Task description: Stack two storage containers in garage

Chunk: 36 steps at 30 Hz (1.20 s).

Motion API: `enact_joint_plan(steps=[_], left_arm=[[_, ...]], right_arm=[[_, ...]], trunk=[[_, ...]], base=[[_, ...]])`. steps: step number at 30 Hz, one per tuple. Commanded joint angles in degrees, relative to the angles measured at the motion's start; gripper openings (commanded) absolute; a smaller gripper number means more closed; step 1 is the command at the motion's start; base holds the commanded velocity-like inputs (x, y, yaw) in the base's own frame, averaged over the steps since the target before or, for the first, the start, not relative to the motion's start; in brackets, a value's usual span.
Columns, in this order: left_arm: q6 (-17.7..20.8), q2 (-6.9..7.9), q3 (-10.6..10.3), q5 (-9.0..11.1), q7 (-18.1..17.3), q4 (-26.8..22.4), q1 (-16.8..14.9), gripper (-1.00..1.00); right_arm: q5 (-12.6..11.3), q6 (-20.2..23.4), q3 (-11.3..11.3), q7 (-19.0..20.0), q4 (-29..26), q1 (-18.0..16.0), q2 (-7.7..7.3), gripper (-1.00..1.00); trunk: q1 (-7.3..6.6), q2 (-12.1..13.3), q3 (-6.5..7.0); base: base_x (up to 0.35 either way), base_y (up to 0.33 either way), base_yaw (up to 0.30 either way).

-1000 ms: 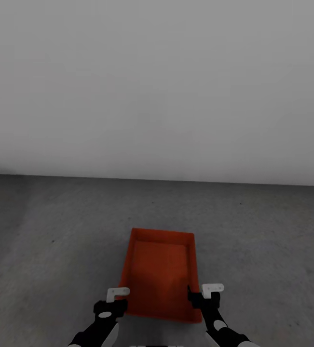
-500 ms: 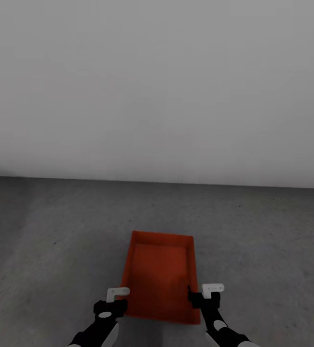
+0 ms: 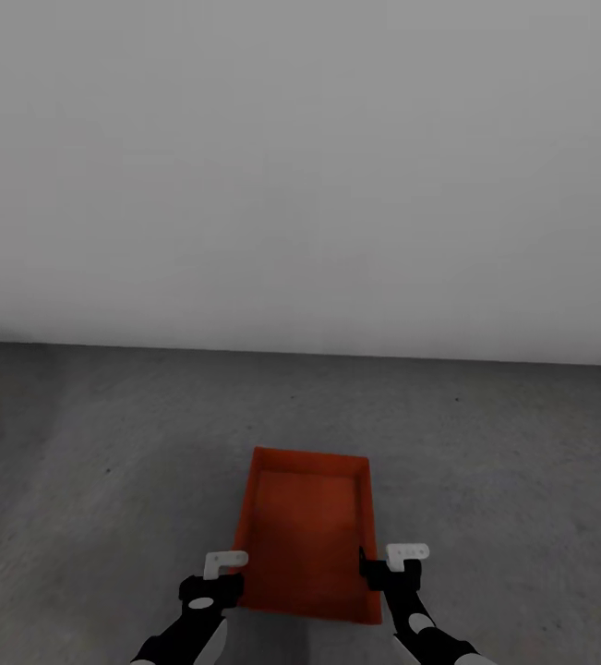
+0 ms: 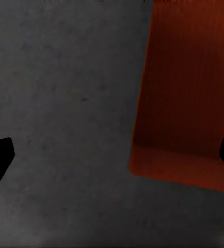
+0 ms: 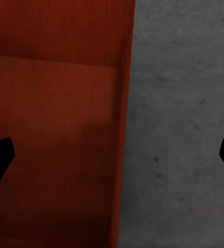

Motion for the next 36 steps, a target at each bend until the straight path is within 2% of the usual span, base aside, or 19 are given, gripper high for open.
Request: enact_joint_plan(steps=[1,15,36], left_arm=[[0.0,0.01,-0.2,0.0,0.3,0.0,0.0,1.0],[0.0,0.01,-0.2,0.0,0.3,0.1,0.0,1.0],[0.0,0.01,-0.3,-0.1,0.3,0.1,0.0,1.0]], right_arm=[[-0.5,-0.2,0.5,-0.2,0.0,0.0,0.01,1.0],[-0.8,-1.0,0.5,0.3,0.1,0.0,-0.15,1.0],[-0.1,-1.1,0.5,0.3,0.2,0.0,-0.07,1.0]], trunk=[[-0.23,0.4,0.15],[-3.31,6.0,2.66],[-7.92,14.4,6.43]], base=[[0.0,0.0,0.0],[0.0,0.0,0.0],[0.0,0.0,0.0]])
